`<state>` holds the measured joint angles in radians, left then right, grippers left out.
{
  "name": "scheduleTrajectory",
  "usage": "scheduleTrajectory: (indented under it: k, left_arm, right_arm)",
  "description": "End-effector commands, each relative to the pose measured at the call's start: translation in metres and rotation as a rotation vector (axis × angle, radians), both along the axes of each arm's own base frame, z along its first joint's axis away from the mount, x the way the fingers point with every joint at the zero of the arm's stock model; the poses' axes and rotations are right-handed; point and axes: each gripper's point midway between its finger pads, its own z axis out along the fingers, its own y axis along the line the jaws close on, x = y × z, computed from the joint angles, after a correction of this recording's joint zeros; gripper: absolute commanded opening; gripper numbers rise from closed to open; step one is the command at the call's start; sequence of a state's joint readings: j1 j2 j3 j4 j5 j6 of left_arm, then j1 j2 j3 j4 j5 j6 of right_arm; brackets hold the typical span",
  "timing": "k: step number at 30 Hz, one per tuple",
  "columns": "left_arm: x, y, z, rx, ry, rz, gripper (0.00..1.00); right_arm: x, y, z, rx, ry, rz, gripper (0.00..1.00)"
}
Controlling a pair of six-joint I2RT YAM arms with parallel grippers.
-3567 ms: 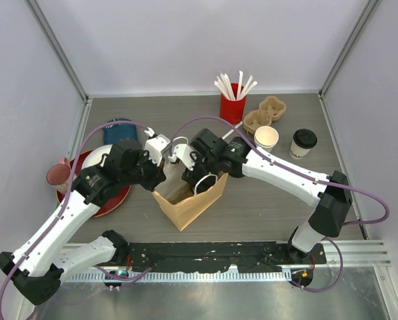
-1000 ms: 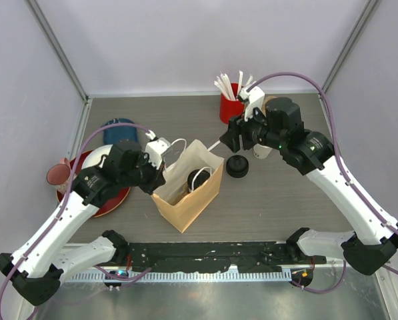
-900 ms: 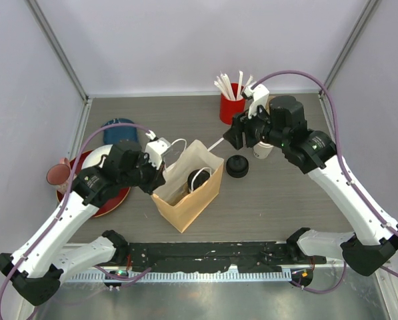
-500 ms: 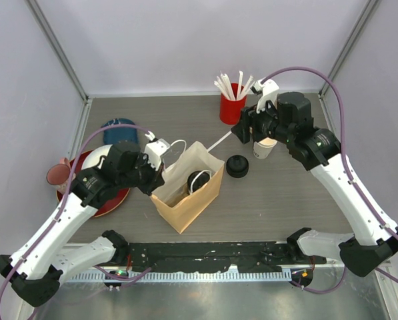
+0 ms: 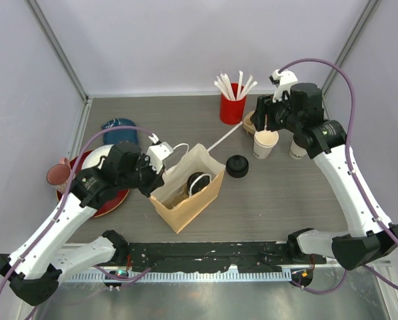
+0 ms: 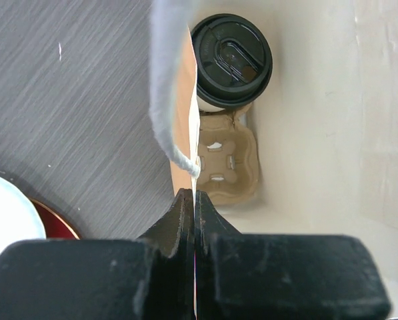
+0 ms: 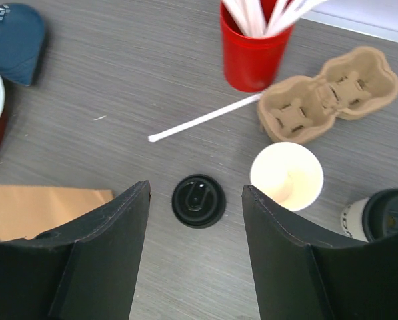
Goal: Pack the takeout coffee
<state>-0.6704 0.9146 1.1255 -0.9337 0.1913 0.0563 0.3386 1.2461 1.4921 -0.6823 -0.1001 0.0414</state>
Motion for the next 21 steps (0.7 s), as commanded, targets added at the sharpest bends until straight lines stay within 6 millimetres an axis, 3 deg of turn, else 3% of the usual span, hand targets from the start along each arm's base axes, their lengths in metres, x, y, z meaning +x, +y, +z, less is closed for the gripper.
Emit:
scheduleTrajectory:
  k: [1, 4, 12, 21]
  left_arm:
    - [0.0, -0.006, 0.028, 0.003, -0.116, -0.081, 0.0]
    - [0.0, -0.01, 0.035, 0.026, -0.163, -0.122, 0.0]
    - [-0.008, -0.019, 0.053, 0.035, -0.24, -0.206, 0.0]
    - [-0.014, -0.022, 0.063, 0.056, -0.299, -0.264, 0.0]
  right_arm:
    - [0.007, -0.023, 0.002, -0.04, -0.02, -0.057, 0.63]
    - [0.009, -0.035, -0.013, -0.05, 0.012, -0.088, 0.63]
    - [0.013, -0.057, -0.026, -0.08, 0.041, -0.122, 0.63]
    - [0.012, -0.069, -0.039, -0.099, 0.069, -0.137, 0.63]
